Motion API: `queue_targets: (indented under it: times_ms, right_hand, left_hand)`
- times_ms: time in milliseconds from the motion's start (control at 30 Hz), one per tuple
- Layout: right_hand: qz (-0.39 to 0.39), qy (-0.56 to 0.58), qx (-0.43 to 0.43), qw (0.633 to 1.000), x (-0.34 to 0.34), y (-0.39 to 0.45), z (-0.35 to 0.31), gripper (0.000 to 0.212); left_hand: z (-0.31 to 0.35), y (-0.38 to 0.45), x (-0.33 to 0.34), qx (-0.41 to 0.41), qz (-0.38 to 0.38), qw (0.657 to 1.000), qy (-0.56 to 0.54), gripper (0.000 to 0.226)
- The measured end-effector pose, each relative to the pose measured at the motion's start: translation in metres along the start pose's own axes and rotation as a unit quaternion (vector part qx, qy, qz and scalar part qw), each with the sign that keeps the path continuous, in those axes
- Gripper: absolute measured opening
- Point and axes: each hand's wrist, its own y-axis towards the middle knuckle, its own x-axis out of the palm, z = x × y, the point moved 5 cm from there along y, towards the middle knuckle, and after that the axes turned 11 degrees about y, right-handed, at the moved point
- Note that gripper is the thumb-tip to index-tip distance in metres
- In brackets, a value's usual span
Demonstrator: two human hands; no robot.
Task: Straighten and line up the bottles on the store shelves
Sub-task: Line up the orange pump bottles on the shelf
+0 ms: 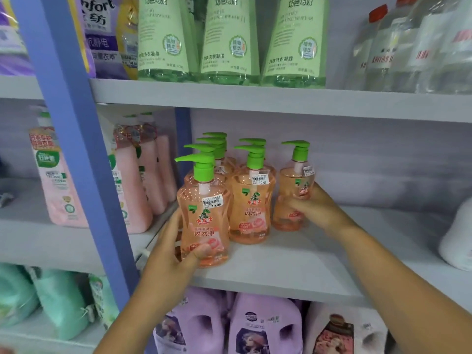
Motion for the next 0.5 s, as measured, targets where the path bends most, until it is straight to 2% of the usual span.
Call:
queue_targets:
  times_ms: [100, 200, 267, 400, 500]
  right_hand:
    - [0.046, 0.013, 0.013, 0.999, -0.005, -0.032, -0.006, 0.029]
    - [0.110, -0.019, -0.006, 0.994, -0.010, -0.077, -0.014, 0.032]
    - [0.096, -0.020, -0.029, 0.995, -0.002, -0.101, -0.019, 0.038]
    - [0.035, -0.006, -0.019, 0.999, 0.041, -0.130, -0.019, 0.051]
    - [0.025, -0.046, -0.038, 0.998, 0.069, -0.134, -0.011, 0.062]
  left_hand:
    - [-0.002, 0.001, 0.000, -0.001, -0.003, 1.000, 0.000, 0.073]
    - [-0.007, 0.002, 0.001, -0.003, 0.006, 1.000, -0.001, 0.074]
    - [-0.009, 0.003, 0.001, 0.000, 0.009, 1.000, 0.006, 0.073]
    - [-0.009, 0.008, 0.003, 0.001, -0.045, 0.999, -0.025, 0.069]
    - [-0.015, 0.013, -0.001, -0.001, -0.031, 1.000, -0.002, 0.070]
